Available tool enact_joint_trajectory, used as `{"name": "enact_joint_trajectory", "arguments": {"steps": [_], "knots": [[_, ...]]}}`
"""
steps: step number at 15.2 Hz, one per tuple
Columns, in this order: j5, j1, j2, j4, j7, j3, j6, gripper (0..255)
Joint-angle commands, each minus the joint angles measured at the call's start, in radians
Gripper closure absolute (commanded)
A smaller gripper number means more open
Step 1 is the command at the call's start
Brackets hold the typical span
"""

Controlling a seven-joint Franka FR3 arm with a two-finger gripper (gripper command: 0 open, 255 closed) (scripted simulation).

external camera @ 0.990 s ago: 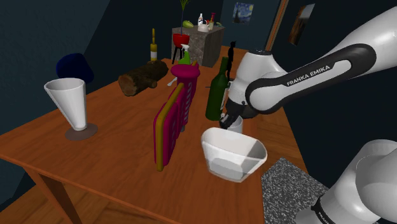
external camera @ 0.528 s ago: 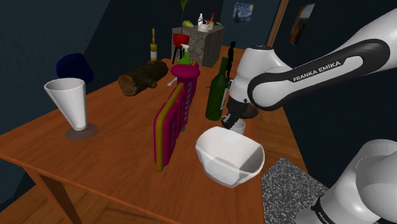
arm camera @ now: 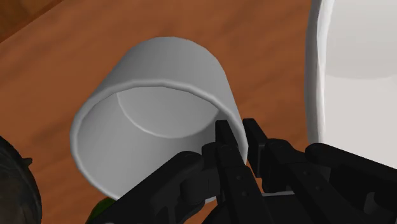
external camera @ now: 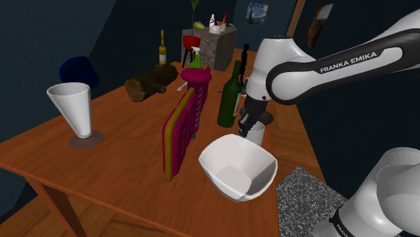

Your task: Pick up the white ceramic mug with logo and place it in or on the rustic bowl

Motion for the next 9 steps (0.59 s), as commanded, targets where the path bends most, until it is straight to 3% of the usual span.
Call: {"name": "enact_joint_trajectory", "arguments": {"steps": [1,9], "knots": [[0.001,0.0,-0.015,0.016,-0.003,-0.002,-0.032,255],[0.005,0.002,-0.06,0.09,-0.011,-0.006,-0.151,255]]}}
